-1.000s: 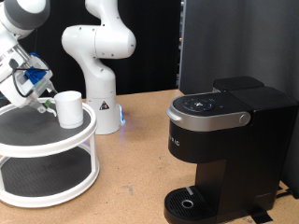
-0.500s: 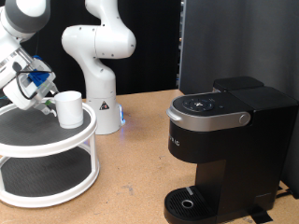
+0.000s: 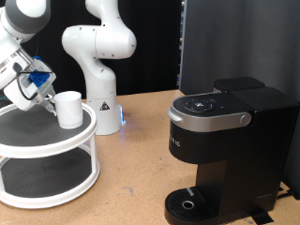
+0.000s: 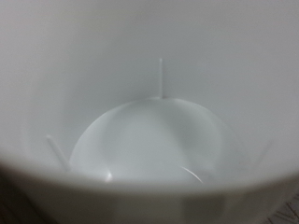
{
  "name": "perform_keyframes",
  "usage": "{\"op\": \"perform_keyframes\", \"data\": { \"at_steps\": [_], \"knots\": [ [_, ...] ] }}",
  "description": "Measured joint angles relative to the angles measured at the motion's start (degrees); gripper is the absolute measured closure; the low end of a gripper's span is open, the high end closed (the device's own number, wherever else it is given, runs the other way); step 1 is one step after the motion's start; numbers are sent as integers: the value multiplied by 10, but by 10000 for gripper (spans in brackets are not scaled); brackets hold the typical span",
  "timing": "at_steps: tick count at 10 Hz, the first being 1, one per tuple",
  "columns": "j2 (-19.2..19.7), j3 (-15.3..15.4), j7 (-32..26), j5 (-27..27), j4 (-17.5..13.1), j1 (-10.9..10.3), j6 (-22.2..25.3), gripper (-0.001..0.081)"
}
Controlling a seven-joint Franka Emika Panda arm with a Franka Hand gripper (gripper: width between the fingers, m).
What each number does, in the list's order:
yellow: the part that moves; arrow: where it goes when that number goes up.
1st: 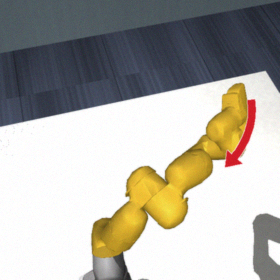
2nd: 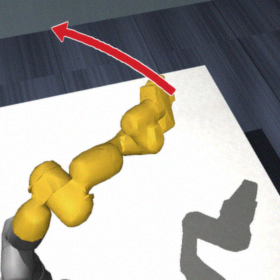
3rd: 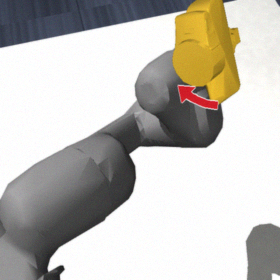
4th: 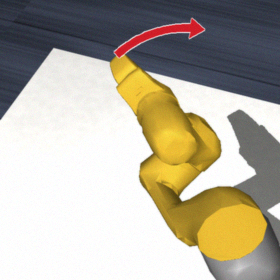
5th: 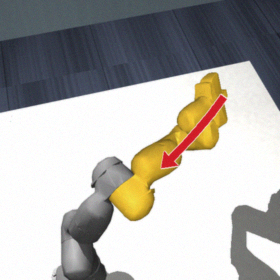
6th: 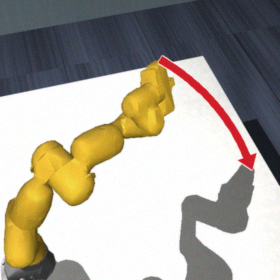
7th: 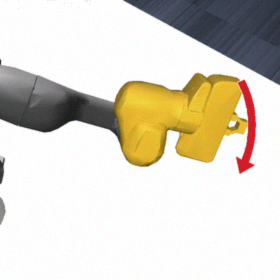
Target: Make a cup of coffee with the keurig machine
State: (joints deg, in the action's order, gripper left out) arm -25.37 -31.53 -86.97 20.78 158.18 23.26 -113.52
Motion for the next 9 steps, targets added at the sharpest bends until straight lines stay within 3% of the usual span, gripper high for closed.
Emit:
{"op": "perform_keyframes", "data": {
  "at_steps": [1,2,3,6,9],
  "knots": [
    [0,0,0,1,0,0,-1,446],
    [0,0,0,2,0,0,-1,647],
    [0,0,-1,5,0,0,-1,733],
    [-8,0,-1,25,-1,0,8,733],
    [-40,4,35,40,-28,0,82,733]
  ]
}}
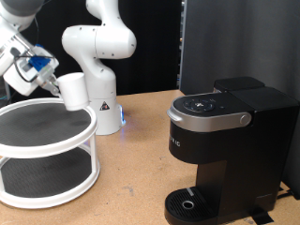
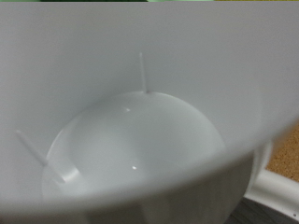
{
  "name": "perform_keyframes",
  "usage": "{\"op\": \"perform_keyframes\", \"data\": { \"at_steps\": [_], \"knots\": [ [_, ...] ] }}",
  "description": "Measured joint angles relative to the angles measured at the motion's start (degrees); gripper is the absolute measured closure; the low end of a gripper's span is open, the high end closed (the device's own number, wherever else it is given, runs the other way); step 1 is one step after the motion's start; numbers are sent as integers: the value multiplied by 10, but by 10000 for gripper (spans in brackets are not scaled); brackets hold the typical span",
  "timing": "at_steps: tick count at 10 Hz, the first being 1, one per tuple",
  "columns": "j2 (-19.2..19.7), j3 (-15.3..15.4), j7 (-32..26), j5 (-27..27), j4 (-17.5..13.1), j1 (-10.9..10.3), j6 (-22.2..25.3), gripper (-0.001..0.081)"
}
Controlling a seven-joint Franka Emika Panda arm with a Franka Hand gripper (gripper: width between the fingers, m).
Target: Make a cup of coffee with the keurig machine
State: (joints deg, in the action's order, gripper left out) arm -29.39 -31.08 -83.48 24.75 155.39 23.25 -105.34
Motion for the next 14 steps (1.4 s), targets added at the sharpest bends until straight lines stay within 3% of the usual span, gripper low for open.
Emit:
{"op": "perform_keyframes", "data": {
  "at_steps": [4,6,8,10,14],
  "knots": [
    [-39,22,68,-11,-49,0,84,733],
    [-38,22,70,-1,-44,0,81,733],
    [-40,44,95,20,-23,-1,44,733],
    [-41,86,119,59,5,-12,-24,733],
    [-30,155,162,147,29,-57,-127,733]
  ]
}}
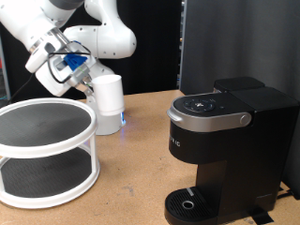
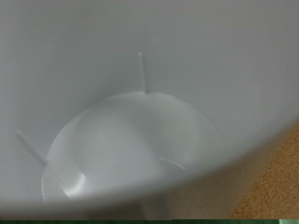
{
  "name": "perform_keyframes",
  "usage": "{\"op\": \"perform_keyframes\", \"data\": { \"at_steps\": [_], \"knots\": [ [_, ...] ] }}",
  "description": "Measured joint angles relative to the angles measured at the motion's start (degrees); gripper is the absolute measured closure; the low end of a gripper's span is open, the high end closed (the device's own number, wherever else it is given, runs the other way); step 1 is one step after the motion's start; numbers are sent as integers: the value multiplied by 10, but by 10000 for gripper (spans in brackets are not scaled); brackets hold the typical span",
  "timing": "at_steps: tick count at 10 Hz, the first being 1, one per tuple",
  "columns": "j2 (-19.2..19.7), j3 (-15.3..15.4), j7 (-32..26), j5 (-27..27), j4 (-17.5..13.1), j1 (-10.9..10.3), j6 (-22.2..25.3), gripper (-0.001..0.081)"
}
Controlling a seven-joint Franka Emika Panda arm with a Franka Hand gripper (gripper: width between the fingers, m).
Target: Make a cup of coffee with the keurig machine
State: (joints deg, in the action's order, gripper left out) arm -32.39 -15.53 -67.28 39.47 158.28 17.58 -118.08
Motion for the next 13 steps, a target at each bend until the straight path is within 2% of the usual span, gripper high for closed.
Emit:
{"op": "perform_keyframes", "data": {
  "at_steps": [3,6,8,11,13],
  "knots": [
    [24,29,2,53,0,-29,-48,733],
    [49,56,2,98,-1,-50,-98,733],
    [66,65,2,108,-5,-55,-108,733],
    [67,65,0,114,1,-56,-112,733],
    [79,75,-7,128,14,-59,-148,733]
  ]
}}
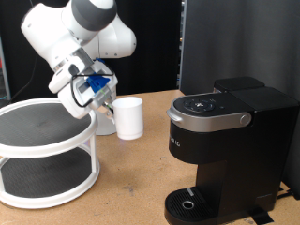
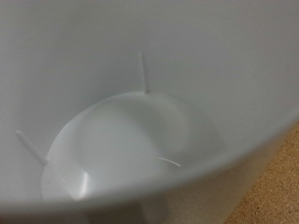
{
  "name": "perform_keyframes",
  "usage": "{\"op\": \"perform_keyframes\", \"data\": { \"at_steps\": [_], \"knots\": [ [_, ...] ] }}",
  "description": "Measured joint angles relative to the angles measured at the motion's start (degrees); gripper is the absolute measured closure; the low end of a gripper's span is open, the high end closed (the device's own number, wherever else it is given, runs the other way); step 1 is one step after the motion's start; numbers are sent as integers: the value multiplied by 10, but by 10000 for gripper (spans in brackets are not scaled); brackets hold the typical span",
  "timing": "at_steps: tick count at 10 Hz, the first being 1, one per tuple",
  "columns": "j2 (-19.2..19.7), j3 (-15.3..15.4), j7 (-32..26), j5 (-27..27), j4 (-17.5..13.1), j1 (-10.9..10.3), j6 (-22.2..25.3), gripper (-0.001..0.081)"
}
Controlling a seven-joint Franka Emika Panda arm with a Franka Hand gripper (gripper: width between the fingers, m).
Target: Make a cup of coffee with the keurig machine
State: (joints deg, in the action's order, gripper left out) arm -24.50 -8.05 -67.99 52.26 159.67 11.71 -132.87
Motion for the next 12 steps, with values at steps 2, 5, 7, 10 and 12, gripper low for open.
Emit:
{"op": "perform_keyframes", "data": {
  "at_steps": [2,5,7,10,12],
  "knots": [
    [30,12,-22,28,5,-10,-41,733],
    [81,23,-70,84,3,-29,-85,733],
    [114,31,-103,119,1,-38,-107,733],
    [158,43,-139,163,-5,-45,-129,733],
    [182,50,-154,187,-11,-47,-142,733]
  ]
}}
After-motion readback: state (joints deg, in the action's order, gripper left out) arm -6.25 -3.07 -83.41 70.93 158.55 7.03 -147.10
